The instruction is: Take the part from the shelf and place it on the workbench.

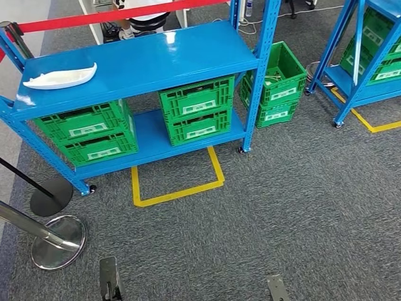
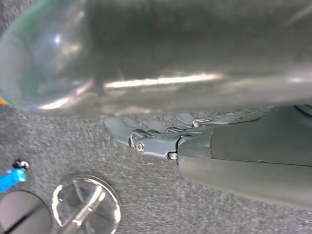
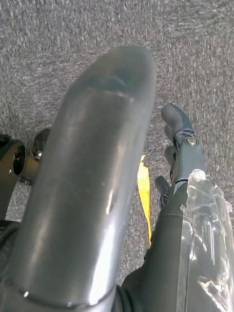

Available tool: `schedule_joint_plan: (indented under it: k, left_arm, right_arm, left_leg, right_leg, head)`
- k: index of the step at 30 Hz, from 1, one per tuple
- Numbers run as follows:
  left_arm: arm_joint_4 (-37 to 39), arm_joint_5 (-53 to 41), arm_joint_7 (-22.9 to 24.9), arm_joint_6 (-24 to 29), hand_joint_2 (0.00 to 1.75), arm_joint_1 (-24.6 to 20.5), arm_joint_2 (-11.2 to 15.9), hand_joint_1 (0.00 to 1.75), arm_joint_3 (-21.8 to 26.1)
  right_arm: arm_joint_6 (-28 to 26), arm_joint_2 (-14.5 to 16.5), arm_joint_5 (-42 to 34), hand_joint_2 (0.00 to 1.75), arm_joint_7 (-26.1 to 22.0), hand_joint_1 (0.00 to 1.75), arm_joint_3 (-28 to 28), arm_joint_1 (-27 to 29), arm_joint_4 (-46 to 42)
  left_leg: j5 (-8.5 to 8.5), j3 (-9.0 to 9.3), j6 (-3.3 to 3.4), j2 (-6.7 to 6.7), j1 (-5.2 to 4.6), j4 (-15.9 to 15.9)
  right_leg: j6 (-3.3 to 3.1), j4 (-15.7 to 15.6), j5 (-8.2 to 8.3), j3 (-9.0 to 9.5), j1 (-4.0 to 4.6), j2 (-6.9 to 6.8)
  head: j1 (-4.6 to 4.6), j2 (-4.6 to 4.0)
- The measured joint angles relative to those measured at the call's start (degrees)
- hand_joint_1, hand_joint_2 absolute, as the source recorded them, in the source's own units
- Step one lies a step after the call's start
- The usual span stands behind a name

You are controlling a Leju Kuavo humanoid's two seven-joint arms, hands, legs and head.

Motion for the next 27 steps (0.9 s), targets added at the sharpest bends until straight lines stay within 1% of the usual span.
schedule_joint_plan:
  k: [1, 2, 3, 4, 5, 6, 7, 9, 10, 11, 12, 14, 15, 16, 17, 18, 19, 20, 21, 22, 23, 24, 25, 26, 27]
  left_arm:
    - [0.0, 0.02, -0.07, -0.04, 0.0, 0.13, 0.03, 0.0, 0.0]
    - [0.0, 0.03, -0.19, -0.11, 0.0, 0.24, 0.07, 0.0, 0.0]
    - [0.0, 0.03, -0.33, -0.22, 0.0, 0.3, 0.11, 0.0, 0.0]
    - [0.0, 0.03, -0.49, -0.33, 0.0, 0.33, 0.14, 0.0, 0.0]
    - [0.0, 0.02, -0.62, -0.43, 0.0, 0.3, 0.15, 0.0, 0.0]
    - [0.0, 0.02, -0.73, -0.49, 0.0, 0.27, 0.16, 0.0, 0.0]
    - [0.0, 0.02, -0.81, -0.56, 0.0, 0.3, 0.18, 0.0, 0.0]
    - [0.0, -0.01, -0.89, -0.86, 0.0, 0.53, 0.26, 0.0, 0.0]
    - [0.0, -0.03, -0.92, -1.07, 0.0, 0.69, 0.31, 0.0, -0.01]
    - [0.0, -0.05, -0.93, -1.24, 0.0, 0.8, 0.37, 0.0, -0.01]
    - [0.0, -0.08, -0.95, -1.37, 0.0, 0.89, 0.4, 0.0, -0.02]
    - [0.0, -0.2, -0.96, -1.61, 0.0, 1.08, 0.49, 0.0, -0.03]
    - [0.0, -0.32, -0.96, -1.82, 0.0, 1.25, 0.56, 0.0, -0.05]
    - [0.0, -0.44, -0.96, -2.05, 0.0, 1.45, 0.65, 0.0, -0.07]
    - [0.0, -0.56, -0.96, -2.28, 0.0, 1.65, 0.75, 0.0, -0.1]
    - [0.0, -0.72, -0.99, -2.52, 0.0, 1.83, 0.82, 0.0, -0.12]
    - [0.0, -1.15, -0.93, -3.07, 0.0, 2.0, 0.88, 0.0, -0.19]
    - [-0.5, -2.12, -0.11, -4.55, 0.0, 2.4, 0.9, 0.0, -0.55]
    - [-2.35, -3.24, 2.08, -6.88, 0.0, 3.45, 0.69, 0.0, -1.43]
    - [-6.21, -4.11, 6.2, -9.77, 0.0, 5.37, 0.36, 0.0, -3.05]
    - [-12.1, -4.41, 12.34, -12.43, 0.0, 7.98, -0.13, 0.0, -5.56]
    - [-18.83, -3.77, 19.6, -13.91, 0.0, 10.79, -0.55, 0.0, -8.44]
    - [-25.22, -2.54, 26.41, -14.24, 0.0, 13.15, -0.72, 0.0, -11.34]
    - [-30.5, -1.12, 31.39, -13.68, 0.0, 14.84, -0.73, 0.0, -14.14]
    - [-32.81, -0.35, 33.91, -13.21, 0.0, 15.55, -0.64, 0.0, -15.37]
  right_arm:
    - [0.0, 0.0, -0.19, 0.0, -0.13, 0.0, 0.02, 0.04, 0.0]
    - [0.01, 0.01, -0.43, 0.0, -0.31, 0.0, 0.03, 0.08, 0.01]
    - [0.01, 0.02, -0.67, 0.0, -0.52, 0.0, 0.03, 0.11, 0.01]
    - [0.02, 0.03, -0.87, 0.0, -0.71, 0.0, 0.02, 0.16, 0.03]
    - [0.03, 0.04, -1.04, 0.0, -0.89, 0.0, 0.02, 0.21, 0.04]
    - [0.03, 0.04, -1.2, 0.0, -1.02, 0.0, 0.01, 0.28, 0.05]
    - [0.04, 0.04, -1.38, 0.0, -1.13, 0.0, -0.01, 0.36, 0.07]
    - [0.04, 0.04, -1.92, 0.0, -1.49, 0.0, -0.04, 0.51, 0.07]
    - [0.03, 0.04, -2.2, 0.0, -1.73, 0.0, -0.08, 0.6, 0.07]
    - [0.02, 0.04, -2.48, 0.0, -1.94, 0.0, -0.13, 0.7, 0.07]
    - [0.01, 0.04, -2.75, 0.0, -2.14, 0.0, -0.19, 0.83, 0.07]
    - [0.0, 0.03, -3.34, 0.0, -2.48, 0.0, -0.37, 1.21, 0.07]
    - [0.0, 0.02, -3.69, 0.0, -2.69, 0.0, -0.5, 1.49, 0.07]
    - [0.0, 0.02, -4.03, 0.0, -2.91, 0.0, -0.65, 1.78, 0.07]
    - [0.0, 0.01, -4.35, 0.0, -3.13, 0.0, -0.81, 2.06, 0.07]
    - [0.0, -0.03, -4.64, 0.0, -3.35, 0.0, -1.0, 2.3, 0.07]
    - [-0.07, -0.08, -4.98, 0.0, -3.52, 0.0, -1.19, 2.51, 0.07]
    - [-0.28, -0.11, -5.42, 0.0, -3.65, 0.0, -1.45, 2.66, 0.07]
    - [-0.55, -0.13, -5.89, 0.0, -3.73, 0.0, -1.78, 2.78, 0.08]
    - [-0.86, -0.12, -6.32, 0.0, -3.76, 0.0, -2.12, 2.91, 0.08]
    - [-1.16, -0.1, -6.66, 0.0, -3.8, 0.0, -2.47, 3.06, 0.09]
    - [-1.32, -0.1, -6.85, 0.0, -3.84, 0.0, -2.79, 3.28, 0.09]
    - [-1.42, -0.11, -6.93, 0.0, -3.86, 0.0, -3.04, 3.53, 0.08]
    - [-1.47, -0.11, -6.97, 0.0, -3.87, 0.0, -3.29, 3.72, 0.08]
    - [-1.47, -0.11, -6.98, 0.0, -3.87, 0.0, -3.42, 3.82, 0.07]
  left_leg:
    - [1.1, -0.61, 0.07, 0.04, 0.0, 0.21]
    - [3.23, -0.08, 0.22, 0.11, -0.02, -1.79]
    - [5.86, 1.33, 0.47, 0.37, -0.05, -5.34]
    - [7.9, 2.98, 0.71, 0.89, -0.19, -9.09]
    - [8.94, 4.46, 0.97, 1.34, -0.33, -12.36]
    - [9.15, 5.38, 1.2, 1.72, -0.46, -14.33]
    - [8.71, 5.78, 1.41, 1.82, -0.59, -15.15]
    - [8.28, 6.12, 1.92, 1.32, -0.46, -15.69]
    - [8.18, 6.41, 2.22, 1.05, -0.31, -15.87]
    - [8.07, 6.75, 2.55, 0.82, -0.14, -16.05]
    - [7.91, 7.12, 2.85, 0.62, -0.01, -16.16]
    - [7.36, 7.73, 3.26, 0.17, -0.01, -16.15]
    - [7.04, 8.1, 3.32, -0.12, -0.02, -16.15]
    - [6.67, 8.55, 3.29, -0.45, -0.01, -16.15]
    - [6.26, 9.12, 3.19, -0.78, 0.01, -16.14]
    - [5.8, 9.78, 3.04, -1.08, 0.06, -16.14]
    - [5.32, 10.36, 2.79, -1.36, 0.06, -16.13]
    - [4.84, 10.75, 2.5, -1.64, -0.02, -16.04]
    - [4.52, 10.97, 2.2, -1.85, -0.09, -16.02]
    - [4.35, 11.03, 1.92, -2.02, -0.16, -16.04]
    - [4.25, 11.1, 1.66, -2.14, -0.13, -16.11]
    - [4.1, 11.19, 1.38, -2.1, 0.0, -16.2]
    - [3.73, 11.07, 1.06, -1.81, 0.06, -15.83]
    - [2.92, 10.38, 0.69, -1.36, 0.1, -14.52]
    - [2.51, 10.07, 0.49, -1.09, 0.1, -13.89]
  right_leg:
    - [0.0, 0.0, -0.26, 0.31, 0.02, -0.2]
    - [0.05, 0.0, -0.57, 0.75, 0.03, -0.38]
    - [0.16, -0.02, -0.91, 1.27, 0.03, -0.53]
    - [0.36, -0.01, -1.31, 1.61, 0.14, -0.69]
    - [0.64, 0.01, -1.71, 1.89, 0.27, -0.83]
    - [0.92, -0.06, -2.04, 2.01, 0.4, -1.01]
    - [1.23, -0.22, -2.3, 2.05, 0.51, -1.21]
    - [1.86, -0.58, -2.68, 2.66, 0.5, -1.62]
    - [2.16, -0.09, -3.13, 2.71, 0.49, -1.5]
    - [2.43, 1.55, -4.04, 2.15, 0.49, -1.2]
    - [2.63, 4.51, -5.39, 0.61, 0.44, -0.76]
    - [2.87, 12.48, -8.18, -4.11, 0.44, -0.24]
    - [2.95, 15.3, -8.51, -6.21, 0.44, -0.17]
    - [2.98, 16.12, -7.64, -7.43, 0.44, -0.15]
    - [2.96, 14.6, -5.57, -7.5, 0.41, -0.13]
    - [2.94, 11.09, -2.69, -6.53, 0.35, 0.01]
    - [2.92, 7.18, -0.22, -5.14, 0.28, 0.42]
    - [2.79, 3.65, 1.38, -3.66, 0.17, 0.89]
    - [2.62, 1.43, 2.09, -2.64, 0.11, 1.34]
    - [2.34, 0.65, 1.9, -2.15, 0.14, 1.68]
    - [1.96, 0.39, 1.67, -1.93, 0.23, 1.76]
    - [1.6, 0.34, 1.6, -1.87, 0.28, 1.67]
    - [1.25, 0.19, 1.48, -1.71, 0.31, 1.48]
    - [0.92, -0.01, 1.35, -1.51, 0.26, 1.12]
    - [0.75, -0.15, 1.3, -1.36, 0.17, 0.9]
  head:
    - [0.02, 0.0]
    - [0.01, 0.0]
    - [0.0, 0.0]
    - [0.01, 0.0]
    - [-0.03, 0.0]
    - [0.03, 0.0]
    - [0.05, 0.0]
    - [0.15, 0.0]
    - [0.23, 0.0]
    - [0.4, 0.0]
    - [0.6, 0.0]
    - [0.89, 0.0]
    - [0.93, 0.0]
    - [0.94, 0.0]
    - [0.94, 0.0]
    - [0.95, 0.0]
    - [0.97, 0.0]
    - [1.01, 0.0]
    - [0.98, 0.0]
    - [0.89, 0.0]
    - [0.82, 0.0]
    - [0.74, 0.0]
    - [0.61, 0.0]
    - [0.4, 0.0]
    - [0.29, 0.0]
